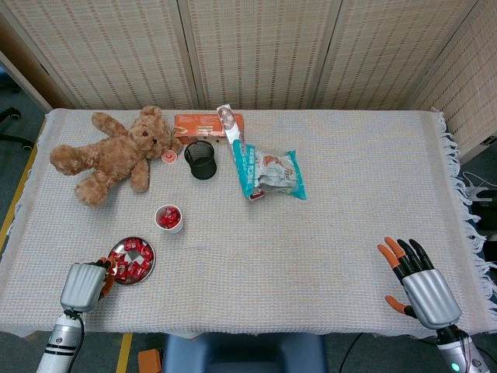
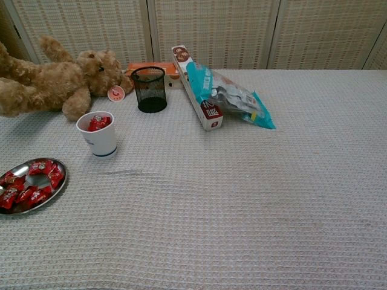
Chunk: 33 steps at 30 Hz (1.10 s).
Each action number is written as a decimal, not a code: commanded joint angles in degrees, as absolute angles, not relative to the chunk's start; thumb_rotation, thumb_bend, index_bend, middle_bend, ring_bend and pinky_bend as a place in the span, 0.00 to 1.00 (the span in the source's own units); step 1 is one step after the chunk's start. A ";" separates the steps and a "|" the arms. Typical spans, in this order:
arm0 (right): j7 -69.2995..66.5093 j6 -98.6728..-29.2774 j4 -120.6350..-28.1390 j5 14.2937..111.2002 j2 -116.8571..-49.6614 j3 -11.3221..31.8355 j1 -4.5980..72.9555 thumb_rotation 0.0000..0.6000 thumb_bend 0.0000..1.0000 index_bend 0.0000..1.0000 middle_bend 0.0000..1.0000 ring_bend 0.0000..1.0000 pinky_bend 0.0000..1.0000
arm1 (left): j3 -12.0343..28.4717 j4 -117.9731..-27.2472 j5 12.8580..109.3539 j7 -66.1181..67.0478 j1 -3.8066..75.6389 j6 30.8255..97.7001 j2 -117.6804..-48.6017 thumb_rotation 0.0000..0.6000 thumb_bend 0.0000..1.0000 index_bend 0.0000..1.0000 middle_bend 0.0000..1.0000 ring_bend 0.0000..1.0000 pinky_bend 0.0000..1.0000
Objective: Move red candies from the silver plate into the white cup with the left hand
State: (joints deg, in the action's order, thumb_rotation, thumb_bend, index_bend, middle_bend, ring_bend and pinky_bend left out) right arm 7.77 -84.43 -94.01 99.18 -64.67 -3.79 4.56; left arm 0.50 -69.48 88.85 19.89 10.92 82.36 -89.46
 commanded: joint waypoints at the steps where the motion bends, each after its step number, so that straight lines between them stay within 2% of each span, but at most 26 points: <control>1: 7.84 -84.27 -94.02 99.12 -64.72 -3.77 4.63 1.00 0.07 0.00 0.00 0.00 0.00 | 2.84 -73.46 89.71 21.72 13.48 82.22 -87.64 1.00 0.39 0.46 0.61 0.77 1.00; 7: 8.15 -84.05 -94.08 98.63 -64.89 -3.55 4.69 1.00 0.07 0.00 0.00 0.00 0.00 | 7.84 -79.99 89.41 26.17 20.12 77.61 -86.86 1.00 0.39 0.46 0.60 0.77 1.00; 14: 8.03 -83.43 -94.10 97.48 -64.83 -3.14 4.91 1.00 0.07 0.00 0.00 0.00 0.00 | 13.79 -81.22 85.16 30.61 28.24 70.60 -90.22 1.00 0.39 0.45 0.58 0.77 1.00; 24: 7.47 -83.43 -94.06 96.86 -64.54 -2.92 4.92 1.00 0.07 0.00 0.00 0.00 0.00 | 14.69 -75.02 80.26 34.17 33.79 65.78 -96.10 1.00 0.39 0.43 0.54 0.77 1.00; 27: 7.33 -83.48 -94.12 96.93 -64.46 -2.94 4.93 1.00 0.07 0.00 0.00 0.00 0.00 | 14.53 -73.66 79.28 34.91 34.62 65.38 -97.25 1.00 0.39 0.37 0.49 0.77 1.00; 33: 7.13 -83.57 -94.12 96.98 -64.36 -2.96 4.92 1.00 0.07 0.00 0.00 0.00 0.00 | 14.42 -73.54 78.52 35.11 35.32 66.36 -97.48 1.00 0.39 0.18 0.28 0.77 1.00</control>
